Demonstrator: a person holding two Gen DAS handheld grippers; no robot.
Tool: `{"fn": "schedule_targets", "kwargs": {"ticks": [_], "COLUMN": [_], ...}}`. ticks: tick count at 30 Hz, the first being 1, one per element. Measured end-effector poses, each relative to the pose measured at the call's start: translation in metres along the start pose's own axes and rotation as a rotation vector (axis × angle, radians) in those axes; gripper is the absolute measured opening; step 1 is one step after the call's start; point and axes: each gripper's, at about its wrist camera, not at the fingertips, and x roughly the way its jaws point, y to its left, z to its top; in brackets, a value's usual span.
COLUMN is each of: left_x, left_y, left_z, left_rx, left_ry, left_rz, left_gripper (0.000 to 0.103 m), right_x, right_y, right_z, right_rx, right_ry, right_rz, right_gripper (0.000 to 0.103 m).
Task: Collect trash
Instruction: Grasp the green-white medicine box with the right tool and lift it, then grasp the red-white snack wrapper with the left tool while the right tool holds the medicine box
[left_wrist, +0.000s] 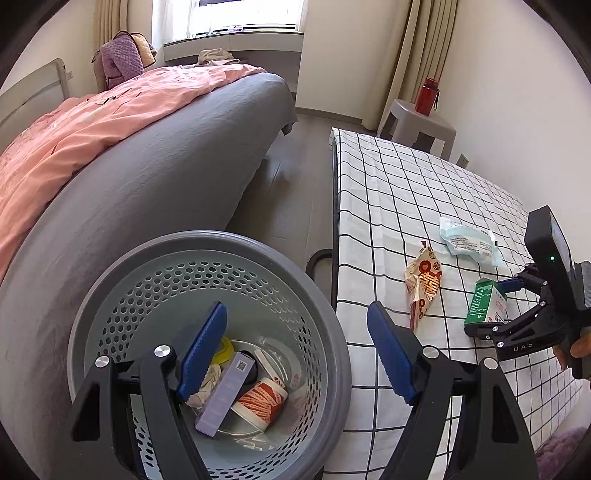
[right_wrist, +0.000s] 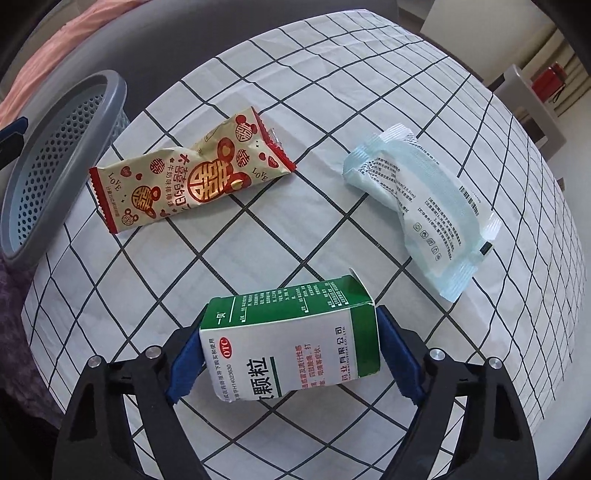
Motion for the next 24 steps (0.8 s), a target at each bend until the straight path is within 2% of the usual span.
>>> {"fn": "schedule_targets", "kwargs": {"ticks": [3, 10, 15, 20, 24], "left_x": [-0.002, -0.009, -0.017, -0.025, -0.029], "left_y": [0.000, -0.001, -0.003, -0.009, -0.015], "left_z": [-0.001, -0.003, -0.007, -0.014, -0.018], "left_rx": [0.000, 0.001, 0.013, 0.042, 0.071], "left_ry": [-0.005, -0.023, -0.039, -0.060, -0.067], "left_rz": [-0.003, -0.018, -0.033, -0.037, -0.032], "left_gripper": [0.075, 0.075, 0.075, 0.075, 0.075], "right_x": [-0.012, -0.049, -0.068, -0.086, -0.098], "right_y": [-0.004, -0.020, -0.015, 0.000, 0.005], "right_z": [-0.004, -0.028, -0.052, -0.081, -0.099], "right_rx": [0.065, 0.369, 0.534, 0.645, 0.688], "right_ry": [-0.064, -0.371, -0.571, -0.760, -0.840], "right_rz": [0.034, 0.166, 0.168, 0.130, 0.068], "right_gripper": [0.081, 0.081, 0.081, 0.081, 0.081]}}
